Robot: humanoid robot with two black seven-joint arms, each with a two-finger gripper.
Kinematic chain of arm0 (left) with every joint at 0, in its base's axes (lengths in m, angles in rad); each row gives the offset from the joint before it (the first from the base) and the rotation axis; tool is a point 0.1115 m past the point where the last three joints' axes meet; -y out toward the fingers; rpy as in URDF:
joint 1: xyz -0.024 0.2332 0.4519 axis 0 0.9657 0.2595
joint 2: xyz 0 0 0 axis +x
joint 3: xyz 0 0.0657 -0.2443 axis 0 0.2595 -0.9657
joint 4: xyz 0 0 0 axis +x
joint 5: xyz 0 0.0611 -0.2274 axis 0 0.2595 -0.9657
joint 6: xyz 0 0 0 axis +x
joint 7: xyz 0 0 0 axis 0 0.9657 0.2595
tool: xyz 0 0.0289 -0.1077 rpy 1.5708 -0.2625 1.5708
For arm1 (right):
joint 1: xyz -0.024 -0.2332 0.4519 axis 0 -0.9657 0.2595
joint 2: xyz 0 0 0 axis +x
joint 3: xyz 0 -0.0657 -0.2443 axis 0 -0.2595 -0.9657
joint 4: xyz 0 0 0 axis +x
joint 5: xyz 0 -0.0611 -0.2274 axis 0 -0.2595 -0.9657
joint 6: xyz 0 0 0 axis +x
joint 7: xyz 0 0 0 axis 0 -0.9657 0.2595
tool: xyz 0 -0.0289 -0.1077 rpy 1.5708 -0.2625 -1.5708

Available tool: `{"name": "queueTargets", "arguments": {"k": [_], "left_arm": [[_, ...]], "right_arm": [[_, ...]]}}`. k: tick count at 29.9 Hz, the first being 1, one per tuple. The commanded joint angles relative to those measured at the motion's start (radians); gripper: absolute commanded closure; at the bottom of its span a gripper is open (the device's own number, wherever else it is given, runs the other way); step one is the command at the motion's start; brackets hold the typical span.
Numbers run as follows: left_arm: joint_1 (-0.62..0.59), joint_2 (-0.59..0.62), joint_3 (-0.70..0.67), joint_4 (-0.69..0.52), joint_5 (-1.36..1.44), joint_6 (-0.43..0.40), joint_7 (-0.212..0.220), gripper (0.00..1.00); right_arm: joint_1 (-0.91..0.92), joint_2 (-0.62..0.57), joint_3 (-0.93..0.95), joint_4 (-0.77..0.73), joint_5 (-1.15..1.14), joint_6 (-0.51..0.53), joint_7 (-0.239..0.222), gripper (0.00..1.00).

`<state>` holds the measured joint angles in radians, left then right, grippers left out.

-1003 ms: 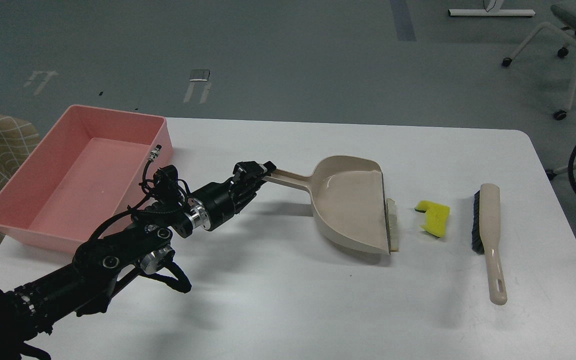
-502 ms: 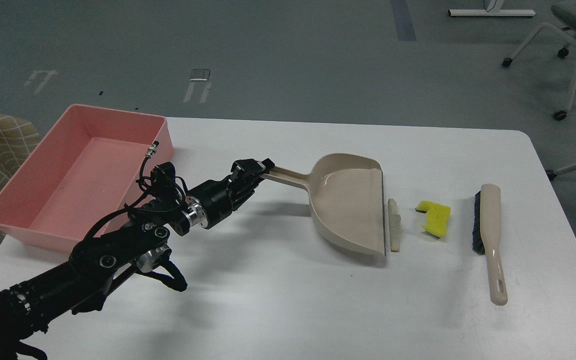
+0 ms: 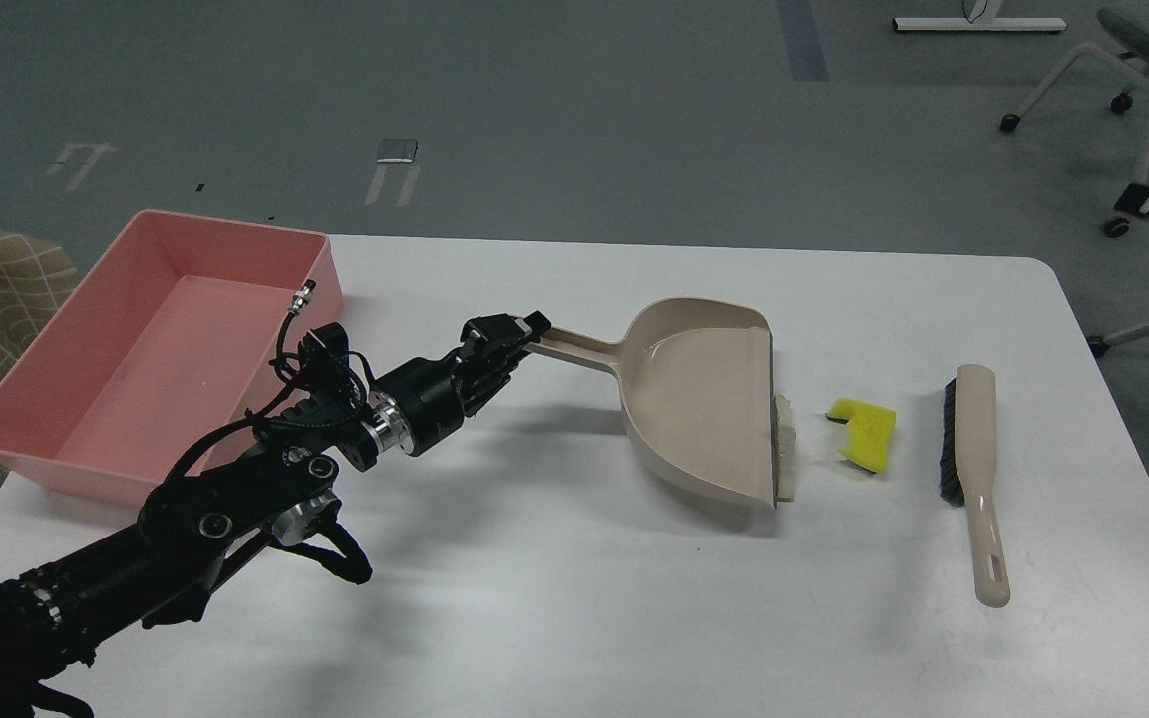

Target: Sweep and dump garbage into bin

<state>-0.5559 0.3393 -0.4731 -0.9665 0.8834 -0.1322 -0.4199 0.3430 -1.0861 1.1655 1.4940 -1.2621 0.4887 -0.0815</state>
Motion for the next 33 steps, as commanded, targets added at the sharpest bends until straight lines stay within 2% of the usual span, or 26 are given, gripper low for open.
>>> {"name": "queueTargets", "arguments": {"k": [1,3,4,7,8,15,17,21,29,33], "left_arm": [[0.002,-0.002,0.013,0.003,0.0,0.0,0.004,1.0],[0.002,0.0,0.03,0.003,0.0,0.0,0.004,1.0],[0.002,0.0,0.036,0.006,0.0,0.0,0.004,1.0],[0.002,-0.002,0.037,0.011,0.0,0.0,0.007,1.0],[0.002,-0.002,0.037,0.011,0.0,0.0,0.007,1.0],[0.004,-0.002,0.041,0.011,0.0,0.0,0.009,1.0],[0.007,-0.002,0.045,0.011,0.0,0.0,0.009,1.0],[0.013,-0.006,0.047,0.011,0.0,0.005,0.009,1.0],[0.019,-0.008,0.047,0.011,0.0,0.025,0.007,1.0],[0.019,-0.005,0.048,0.014,0.0,0.025,0.009,1.0]], "right_arm": [[-0.07,-0.029,-0.053,0.058,-0.008,0.0,-0.008,0.0],[-0.093,-0.035,-0.078,0.084,-0.008,0.0,-0.03,0.0],[-0.105,-0.04,-0.09,0.103,-0.007,0.0,-0.065,0.0],[-0.145,-0.034,-0.115,0.149,-0.005,0.0,-0.133,0.0],[-0.179,-0.029,-0.118,0.166,-0.005,0.0,-0.141,0.0],[-0.263,0.008,-0.118,0.206,-0.008,0.0,-0.147,0.03],[-0.268,0.012,-0.118,0.216,-0.01,0.0,-0.146,0.1],[-0.266,0.034,-0.119,0.213,-0.016,0.0,-0.15,0.16],[-0.271,0.089,-0.121,0.206,-0.097,0.0,-0.172,0.17],[-0.265,0.101,-0.121,0.206,-0.096,0.0,-0.19,0.27]]}}
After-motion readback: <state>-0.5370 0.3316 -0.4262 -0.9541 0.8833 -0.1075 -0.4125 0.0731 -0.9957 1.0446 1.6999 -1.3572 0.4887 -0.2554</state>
